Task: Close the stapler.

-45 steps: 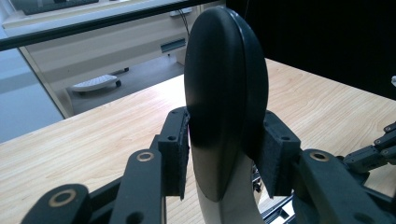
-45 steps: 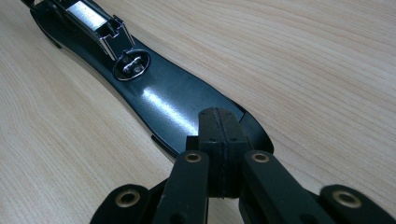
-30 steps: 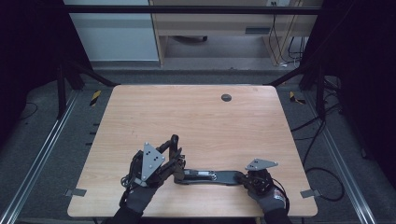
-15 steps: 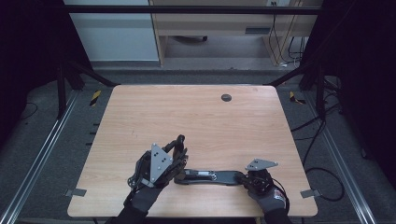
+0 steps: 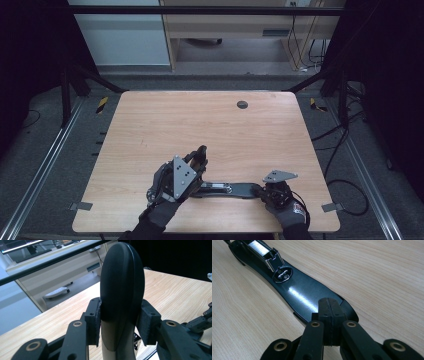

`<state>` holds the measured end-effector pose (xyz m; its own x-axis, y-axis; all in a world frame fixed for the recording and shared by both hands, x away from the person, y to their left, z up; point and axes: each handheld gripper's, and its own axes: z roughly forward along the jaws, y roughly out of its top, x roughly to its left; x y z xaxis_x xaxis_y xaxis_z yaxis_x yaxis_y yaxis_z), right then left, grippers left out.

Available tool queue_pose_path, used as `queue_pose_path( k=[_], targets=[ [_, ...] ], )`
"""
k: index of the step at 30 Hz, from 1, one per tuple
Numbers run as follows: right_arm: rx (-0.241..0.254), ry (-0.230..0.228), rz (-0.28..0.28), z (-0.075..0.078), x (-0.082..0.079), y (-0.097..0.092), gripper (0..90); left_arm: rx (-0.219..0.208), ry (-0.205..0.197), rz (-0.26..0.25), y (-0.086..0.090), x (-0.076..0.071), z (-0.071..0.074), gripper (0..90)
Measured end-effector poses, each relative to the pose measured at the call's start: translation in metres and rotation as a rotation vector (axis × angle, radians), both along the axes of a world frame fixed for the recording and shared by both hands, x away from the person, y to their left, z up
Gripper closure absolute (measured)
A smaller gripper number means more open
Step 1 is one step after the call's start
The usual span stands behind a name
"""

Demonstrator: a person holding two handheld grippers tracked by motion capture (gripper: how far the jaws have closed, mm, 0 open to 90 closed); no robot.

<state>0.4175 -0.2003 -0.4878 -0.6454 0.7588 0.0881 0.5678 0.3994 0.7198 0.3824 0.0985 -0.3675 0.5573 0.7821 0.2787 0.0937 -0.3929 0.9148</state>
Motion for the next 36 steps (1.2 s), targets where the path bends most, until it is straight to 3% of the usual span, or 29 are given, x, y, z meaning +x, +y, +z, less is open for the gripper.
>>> queue_pose_path(
  k=[7, 20, 36],
  targets=[
    [0.004, 0.003, -0.003, 0.000, 0.000, 0.000, 90.0, 0.003, -0.007, 0.000, -0.002, 0.000, -0.001, 58.1],
    [0.003, 0.006, -0.005, 0.000, 0.000, 0.000, 90.0, 0.064, -0.033, -0.019, -0.021, 0.000, -0.005, 57.5],
    [0.006, 0.008, -0.006, 0.000, 0.000, 0.000, 90.0, 0.079, -0.035, -0.029, -0.030, 0.000, -0.008, 56.7]
  ],
)
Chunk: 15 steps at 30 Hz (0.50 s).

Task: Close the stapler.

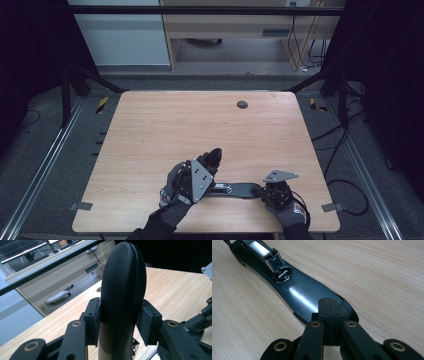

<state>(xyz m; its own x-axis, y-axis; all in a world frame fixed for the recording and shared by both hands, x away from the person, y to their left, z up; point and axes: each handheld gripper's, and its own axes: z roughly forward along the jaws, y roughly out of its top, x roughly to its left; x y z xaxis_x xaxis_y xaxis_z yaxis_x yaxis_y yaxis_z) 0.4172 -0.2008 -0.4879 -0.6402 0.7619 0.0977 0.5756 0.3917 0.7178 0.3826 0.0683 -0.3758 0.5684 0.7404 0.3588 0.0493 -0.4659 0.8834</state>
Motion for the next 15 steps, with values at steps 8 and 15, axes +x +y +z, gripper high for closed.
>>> queue_pose_path(
  k=[8, 15],
  targets=[
    [0.000, 0.001, -0.001, 0.000, 0.000, 0.000, 90.0, 0.050, -0.018, -0.009, -0.018, -0.001, -0.007, 55.7],
    [0.000, 0.002, 0.000, 0.000, 0.000, 0.000, 90.0, 0.066, -0.022, -0.014, -0.025, -0.001, -0.010, 55.1]
  ],
)
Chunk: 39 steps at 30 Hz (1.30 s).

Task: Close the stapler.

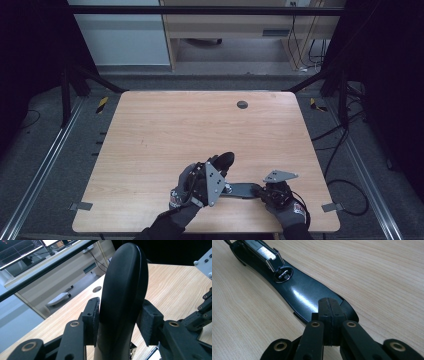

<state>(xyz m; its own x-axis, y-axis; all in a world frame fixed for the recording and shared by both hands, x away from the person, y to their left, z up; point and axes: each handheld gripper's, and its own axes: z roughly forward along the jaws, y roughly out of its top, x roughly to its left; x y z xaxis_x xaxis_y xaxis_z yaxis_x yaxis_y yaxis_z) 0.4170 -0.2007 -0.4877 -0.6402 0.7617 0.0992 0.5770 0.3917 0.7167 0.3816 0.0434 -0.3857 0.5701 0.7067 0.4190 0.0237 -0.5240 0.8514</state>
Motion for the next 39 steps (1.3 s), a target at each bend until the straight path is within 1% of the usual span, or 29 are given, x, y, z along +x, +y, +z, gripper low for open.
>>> queue_pose_path(
  k=[10, 22, 31, 35, 39],
  targets=[
    [0.000, 0.000, 0.000, 0.000, 0.000, 0.000, 90.0, 0.019, -0.004, -0.008, -0.007, 0.000, -0.004, 54.4],
    [0.002, 0.000, 0.003, 0.000, 0.000, 0.000, 90.0, 0.031, -0.003, -0.012, -0.011, 0.001, -0.006, 53.9],
    [0.001, 0.001, 0.000, 0.000, 0.000, 0.000, 90.0, 0.066, -0.020, -0.017, -0.021, -0.001, -0.013, 53.4],
    [0.001, -0.001, 0.000, 0.000, 0.000, 0.000, 90.0, 0.074, -0.023, -0.018, -0.024, -0.001, -0.015, 53.1],
    [0.001, 0.000, -0.001, 0.000, 0.000, 0.000, 90.0, 0.071, -0.020, -0.019, -0.026, -0.001, -0.017, 52.6]
  ],
)
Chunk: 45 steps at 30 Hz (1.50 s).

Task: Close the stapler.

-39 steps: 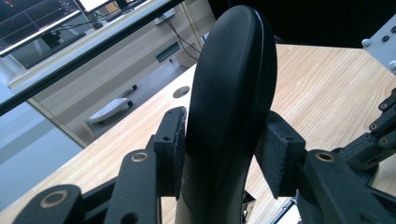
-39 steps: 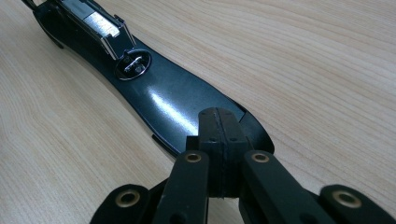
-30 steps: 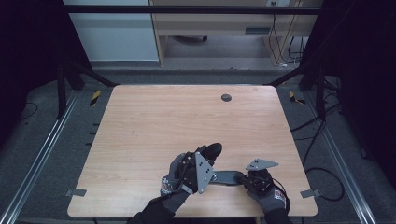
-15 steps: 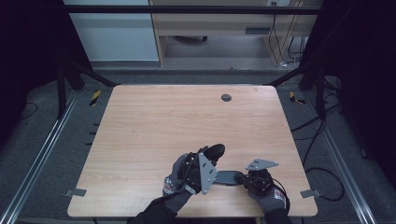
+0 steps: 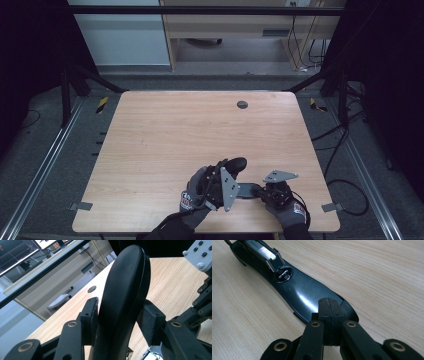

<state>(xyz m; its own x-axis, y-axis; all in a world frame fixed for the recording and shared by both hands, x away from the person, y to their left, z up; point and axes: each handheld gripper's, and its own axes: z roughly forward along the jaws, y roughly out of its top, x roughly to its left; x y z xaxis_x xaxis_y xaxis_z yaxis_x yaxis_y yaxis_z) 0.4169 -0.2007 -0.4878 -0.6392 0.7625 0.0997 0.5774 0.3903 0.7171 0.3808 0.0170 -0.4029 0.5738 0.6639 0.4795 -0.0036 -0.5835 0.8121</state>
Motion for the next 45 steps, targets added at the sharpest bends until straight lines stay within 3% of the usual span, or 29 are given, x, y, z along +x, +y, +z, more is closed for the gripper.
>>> queue_pose_path(
  k=[30, 45],
  targets=[
    [-0.001, 0.001, 0.001, 0.000, 0.000, 0.000, 90.0, 0.019, 0.012, -0.019, -0.014, 0.001, -0.014, 49.0],
    [0.008, -0.005, 0.006, -0.001, 0.000, 0.000, 90.0, 0.050, 0.014, -0.030, -0.026, 0.000, -0.025, 46.5]
  ],
)
